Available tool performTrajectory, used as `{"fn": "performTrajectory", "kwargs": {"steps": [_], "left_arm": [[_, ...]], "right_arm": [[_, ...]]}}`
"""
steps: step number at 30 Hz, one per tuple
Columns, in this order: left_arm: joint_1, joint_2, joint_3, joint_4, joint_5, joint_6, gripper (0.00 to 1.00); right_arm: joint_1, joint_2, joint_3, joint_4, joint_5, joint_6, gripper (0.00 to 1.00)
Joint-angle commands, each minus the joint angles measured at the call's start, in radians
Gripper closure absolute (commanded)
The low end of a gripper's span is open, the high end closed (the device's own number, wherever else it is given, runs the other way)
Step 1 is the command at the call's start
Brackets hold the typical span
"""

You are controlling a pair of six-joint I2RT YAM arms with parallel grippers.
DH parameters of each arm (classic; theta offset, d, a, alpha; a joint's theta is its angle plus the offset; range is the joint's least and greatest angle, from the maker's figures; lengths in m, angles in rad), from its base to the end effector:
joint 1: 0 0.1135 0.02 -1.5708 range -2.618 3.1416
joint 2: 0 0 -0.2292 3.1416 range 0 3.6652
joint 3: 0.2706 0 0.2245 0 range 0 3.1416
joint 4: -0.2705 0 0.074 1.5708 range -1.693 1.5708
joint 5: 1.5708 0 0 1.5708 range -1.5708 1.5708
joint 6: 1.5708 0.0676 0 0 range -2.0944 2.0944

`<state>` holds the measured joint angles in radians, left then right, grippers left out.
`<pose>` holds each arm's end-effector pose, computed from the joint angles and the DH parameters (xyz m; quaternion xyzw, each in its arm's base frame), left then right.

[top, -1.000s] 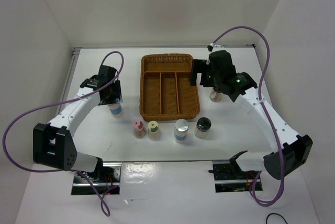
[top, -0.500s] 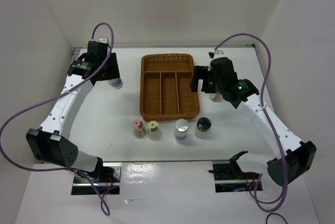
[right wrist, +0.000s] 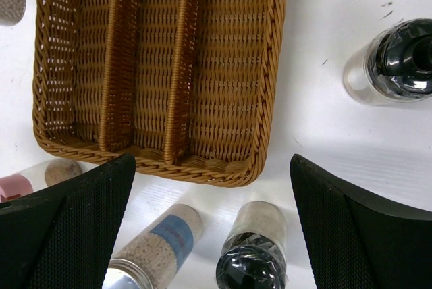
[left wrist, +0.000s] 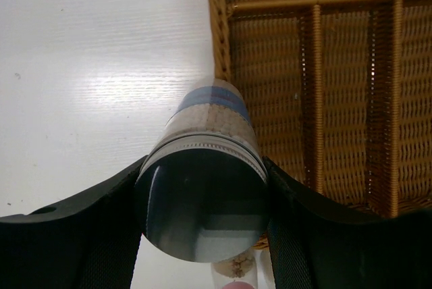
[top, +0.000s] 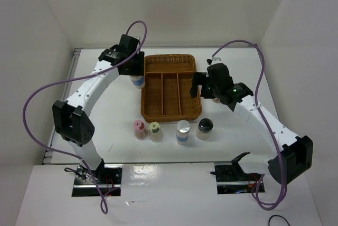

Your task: Organize the condiment bottles

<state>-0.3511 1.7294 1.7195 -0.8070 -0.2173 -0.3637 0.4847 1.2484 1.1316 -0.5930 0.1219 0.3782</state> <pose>0.3515 -0.1132 0.2956 -0.0457 0.9240 -0.0336 0.3781 0.2483 0.1214 0.2733 -0.0229 0.9071 0.1239 0.4016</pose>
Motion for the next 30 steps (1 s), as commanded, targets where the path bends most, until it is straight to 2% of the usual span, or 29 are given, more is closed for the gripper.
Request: {"fn": "performTrajectory", "kwargs": {"steps": [1, 20, 30], "left_arm": [[-0.02, 0.004, 0.106, 0.063, 0.009, 0.035, 0.52], [-0.08, 0.232, 0.236, 0.112, 0.047, 0.045, 0.52], [-0.089, 0.303, 0.246, 0.121, 0.038, 0.045, 0.52]], "right_arm": [[0.009, -0.018, -0.023, 0.077, 0.022, 0.018, 0.01], [0.028, -0.096, -0.102, 0.096, -0.022, 0.037, 0.01], [0.097, -0.173, -0.127, 0.095, -0.021, 0.048, 0.01]]}}
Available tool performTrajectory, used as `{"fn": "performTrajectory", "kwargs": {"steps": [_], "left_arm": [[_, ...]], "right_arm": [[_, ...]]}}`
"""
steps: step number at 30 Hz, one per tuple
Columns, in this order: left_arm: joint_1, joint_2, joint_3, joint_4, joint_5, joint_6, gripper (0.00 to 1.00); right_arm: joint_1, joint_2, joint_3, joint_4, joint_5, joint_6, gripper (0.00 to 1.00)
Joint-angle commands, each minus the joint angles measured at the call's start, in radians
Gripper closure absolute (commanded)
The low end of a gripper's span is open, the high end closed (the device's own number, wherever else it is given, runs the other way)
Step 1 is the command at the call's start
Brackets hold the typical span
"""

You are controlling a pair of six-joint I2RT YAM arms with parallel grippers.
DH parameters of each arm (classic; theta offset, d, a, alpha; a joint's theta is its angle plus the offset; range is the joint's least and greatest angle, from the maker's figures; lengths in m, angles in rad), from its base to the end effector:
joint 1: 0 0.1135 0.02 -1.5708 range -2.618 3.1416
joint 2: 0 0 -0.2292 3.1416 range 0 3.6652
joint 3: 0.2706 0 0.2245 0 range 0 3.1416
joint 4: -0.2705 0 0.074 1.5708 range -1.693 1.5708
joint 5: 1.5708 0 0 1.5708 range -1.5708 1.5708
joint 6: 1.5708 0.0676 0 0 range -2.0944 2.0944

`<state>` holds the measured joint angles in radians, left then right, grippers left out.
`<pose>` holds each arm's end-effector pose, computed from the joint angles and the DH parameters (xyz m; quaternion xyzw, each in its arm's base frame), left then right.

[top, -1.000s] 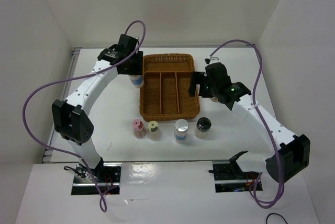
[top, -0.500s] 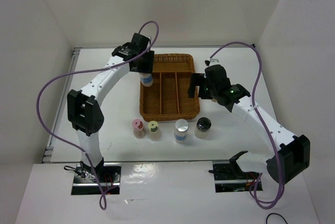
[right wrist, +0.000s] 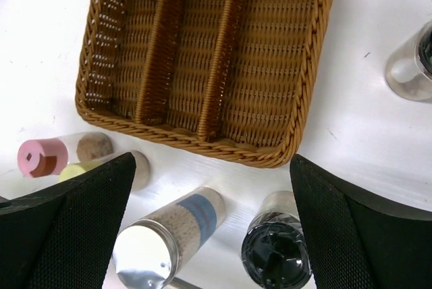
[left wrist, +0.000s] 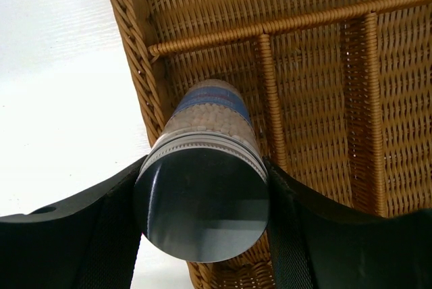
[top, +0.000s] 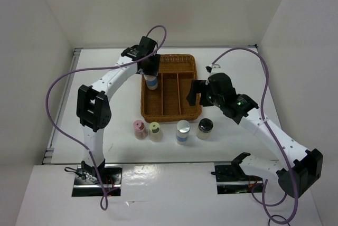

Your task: Organize the condiment bottles

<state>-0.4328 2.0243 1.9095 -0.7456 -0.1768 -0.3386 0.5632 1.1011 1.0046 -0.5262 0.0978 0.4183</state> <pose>0.3988 -0.1712 0.2478 0.0133 0.9343 -0.0537 0.3522 0.2167 0.1290 0.2744 -0.0421 0.8879 0.1765 0.4227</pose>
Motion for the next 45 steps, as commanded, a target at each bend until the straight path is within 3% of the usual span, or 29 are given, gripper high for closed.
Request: {"fn": "performTrajectory", "kwargs": {"steps": [1, 18, 23, 26, 31, 45], "left_arm": [[-0.007, 0.017, 0.066, 0.069, -0.003, 0.019, 0.52], [-0.017, 0.142, 0.169, 0.028, -0.043, 0.029, 0.46], [-0.026, 0.151, 0.169, 0.017, -0.052, 0.029, 0.33], [-0.026, 0.139, 0.148, 0.017, -0.061, 0.029, 0.13], [-0.035, 0.103, 0.115, 0.017, -0.072, 0.029, 0.01], [-0.035, -0.179, -0.072, 0.017, -0.09, -0.011, 0.01]], "right_arm": [[0.032, -0.026, 0.0, 0.028, 0.003, -0.002, 0.01], [0.17, -0.035, -0.027, -0.044, 0.042, 0.049, 0.01], [0.268, 0.042, -0.008, -0.099, 0.127, 0.08, 0.01], [0.326, 0.091, 0.014, -0.119, 0.177, 0.103, 0.01], [0.359, 0.132, 0.037, -0.153, 0.216, 0.135, 0.01], [0.429, 0.103, 0.037, -0.196, 0.195, 0.208, 0.01]]}}
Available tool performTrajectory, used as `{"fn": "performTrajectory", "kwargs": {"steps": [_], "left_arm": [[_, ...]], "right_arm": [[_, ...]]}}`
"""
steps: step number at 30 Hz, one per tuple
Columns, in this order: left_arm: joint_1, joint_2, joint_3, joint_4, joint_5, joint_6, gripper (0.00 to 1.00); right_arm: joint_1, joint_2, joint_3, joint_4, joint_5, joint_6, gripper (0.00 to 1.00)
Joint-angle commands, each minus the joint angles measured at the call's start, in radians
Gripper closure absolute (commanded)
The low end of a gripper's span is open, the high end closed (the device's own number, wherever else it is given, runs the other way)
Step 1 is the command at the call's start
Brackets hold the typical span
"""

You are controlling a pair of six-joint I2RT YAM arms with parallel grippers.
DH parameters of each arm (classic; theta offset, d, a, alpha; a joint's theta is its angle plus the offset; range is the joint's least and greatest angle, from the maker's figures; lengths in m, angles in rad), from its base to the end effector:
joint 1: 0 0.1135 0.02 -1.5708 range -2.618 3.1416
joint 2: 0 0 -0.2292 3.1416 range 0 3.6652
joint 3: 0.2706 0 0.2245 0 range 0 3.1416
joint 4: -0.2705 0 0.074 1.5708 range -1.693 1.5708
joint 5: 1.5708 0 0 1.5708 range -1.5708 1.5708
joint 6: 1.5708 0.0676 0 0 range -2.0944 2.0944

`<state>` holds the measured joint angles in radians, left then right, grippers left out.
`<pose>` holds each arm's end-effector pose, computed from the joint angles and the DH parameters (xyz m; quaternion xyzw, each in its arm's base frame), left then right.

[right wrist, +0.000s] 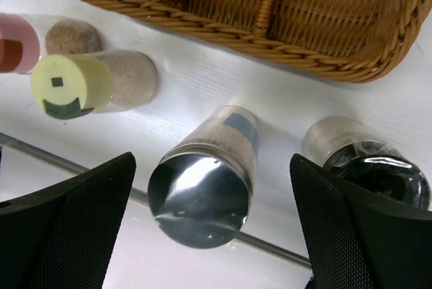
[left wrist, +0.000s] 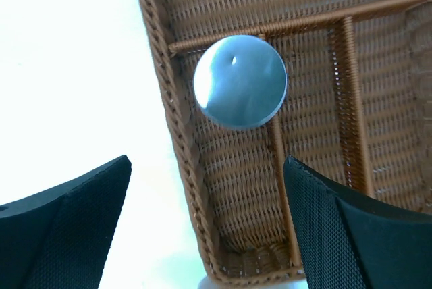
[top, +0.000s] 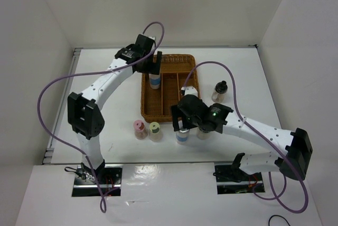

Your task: Organize the condiment bottles

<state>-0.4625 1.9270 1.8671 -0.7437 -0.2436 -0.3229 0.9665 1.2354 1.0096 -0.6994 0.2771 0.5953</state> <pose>0.3799 -0.1712 0.2748 0.0188 0.9214 -0.0381 0.3864 0.1587 0.1973 0.2289 -0.1303 0.9312 0.1282 0.3154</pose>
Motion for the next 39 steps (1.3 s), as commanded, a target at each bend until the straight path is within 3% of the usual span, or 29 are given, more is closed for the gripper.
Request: {"fn": "performTrajectory", "kwargs": {"steps": [1, 10, 25, 31, 35, 39], "left_arm": [[-0.005, -0.092, -0.04, 0.015, -0.023, -0.039, 0.01], [-0.005, -0.256, -0.264, 0.014, -0.033, -0.082, 0.01], [0.024, -0.402, -0.411, 0.023, 0.001, -0.091, 0.01], [0.024, -0.451, -0.46, 0.023, 0.021, -0.1, 0.01], [0.024, -0.496, -0.523, 0.041, 0.049, -0.122, 0.01], [0.024, -0.549, -0.601, 0.052, 0.072, -0.145, 0.01]], "right_arm": [[0.037, -0.031, 0.032, -0.023, 0.016, 0.031, 0.01], [0.092, 0.022, 0.032, -0.087, 0.065, 0.098, 0.01], [0.101, 0.081, 0.003, -0.051, 0.117, 0.101, 0.14], [0.101, 0.134, 0.012, -0.04, 0.126, 0.101, 0.33], [0.101, 0.134, 0.034, -0.04, 0.135, 0.101, 0.57], [0.101, 0.134, 0.122, -0.086, 0.135, 0.091, 0.63]]}}
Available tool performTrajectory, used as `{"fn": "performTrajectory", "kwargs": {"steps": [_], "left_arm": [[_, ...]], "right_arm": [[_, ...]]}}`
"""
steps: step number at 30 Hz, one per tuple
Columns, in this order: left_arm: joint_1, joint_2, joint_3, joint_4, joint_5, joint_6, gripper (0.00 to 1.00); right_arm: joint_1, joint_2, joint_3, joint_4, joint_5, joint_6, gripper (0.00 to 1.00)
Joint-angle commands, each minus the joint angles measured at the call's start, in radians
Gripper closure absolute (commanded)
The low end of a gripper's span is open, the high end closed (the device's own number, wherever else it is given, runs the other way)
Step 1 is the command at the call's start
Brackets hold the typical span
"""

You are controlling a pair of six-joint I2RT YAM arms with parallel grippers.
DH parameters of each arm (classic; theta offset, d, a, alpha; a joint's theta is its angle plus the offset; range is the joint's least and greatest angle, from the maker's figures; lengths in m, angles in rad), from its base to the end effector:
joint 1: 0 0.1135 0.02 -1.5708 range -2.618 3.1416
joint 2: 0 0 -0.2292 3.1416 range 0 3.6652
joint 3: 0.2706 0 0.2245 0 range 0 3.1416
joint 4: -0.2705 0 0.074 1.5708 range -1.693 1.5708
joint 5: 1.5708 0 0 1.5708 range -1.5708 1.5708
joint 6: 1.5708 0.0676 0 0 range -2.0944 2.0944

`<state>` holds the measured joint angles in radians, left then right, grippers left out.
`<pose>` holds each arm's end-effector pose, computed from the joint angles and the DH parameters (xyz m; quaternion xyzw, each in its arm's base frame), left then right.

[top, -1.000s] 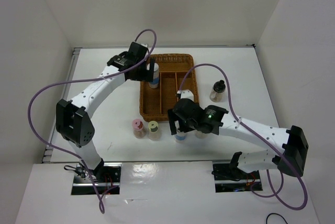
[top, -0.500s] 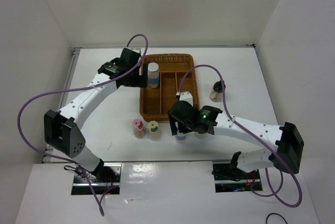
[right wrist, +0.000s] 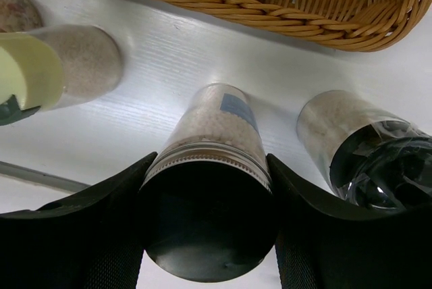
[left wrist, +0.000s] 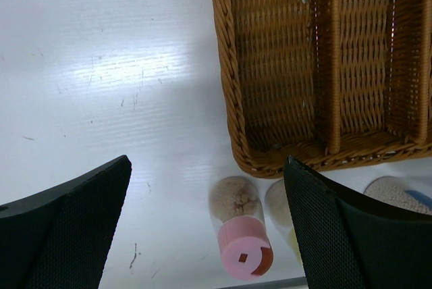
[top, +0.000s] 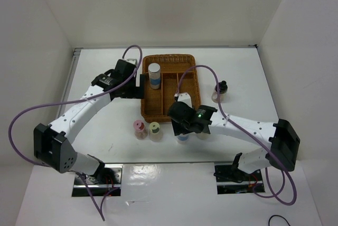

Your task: Organize the condiment bottles

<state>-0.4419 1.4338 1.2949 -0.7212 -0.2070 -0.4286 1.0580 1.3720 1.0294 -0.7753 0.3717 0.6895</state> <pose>0.2796 -0.1169 0.2638 -0.0297 0.9327 -0.0581 0.3547 0.1483 0.2133 0.1989 -0.1347 0.9491 0.0536 0.2797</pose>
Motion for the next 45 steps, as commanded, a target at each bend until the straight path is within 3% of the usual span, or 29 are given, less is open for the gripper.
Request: {"fn": "performTrajectory", "kwargs": {"steps": [1, 10, 15, 20, 28, 45], "left_arm": [[0.003, -0.078, -0.045, 0.029, 0.035, -0.039, 0.01], [0.022, -0.262, -0.167, 0.029, 0.012, -0.114, 0.01], [0.042, -0.317, -0.215, 0.005, 0.012, -0.124, 0.01], [0.042, -0.348, -0.255, 0.005, 0.049, -0.124, 0.01], [0.051, -0.42, -0.282, 0.005, 0.07, -0.133, 0.01], [0.051, -0.429, -0.292, 0.025, 0.09, -0.114, 0.01]], "right_arm": [[0.01, -0.011, 0.121, -0.022, 0.03, -0.004, 0.63], [-0.042, -0.027, 0.429, -0.067, 0.03, -0.168, 0.64], [-0.099, 0.142, 0.639, -0.027, 0.145, -0.318, 0.64], [-0.136, 0.3, 0.805, -0.001, 0.154, -0.387, 0.64], [-0.167, 0.496, 0.937, 0.085, 0.099, -0.435, 0.66], [-0.204, 0.708, 1.051, 0.116, 0.007, -0.427, 0.7]]}}
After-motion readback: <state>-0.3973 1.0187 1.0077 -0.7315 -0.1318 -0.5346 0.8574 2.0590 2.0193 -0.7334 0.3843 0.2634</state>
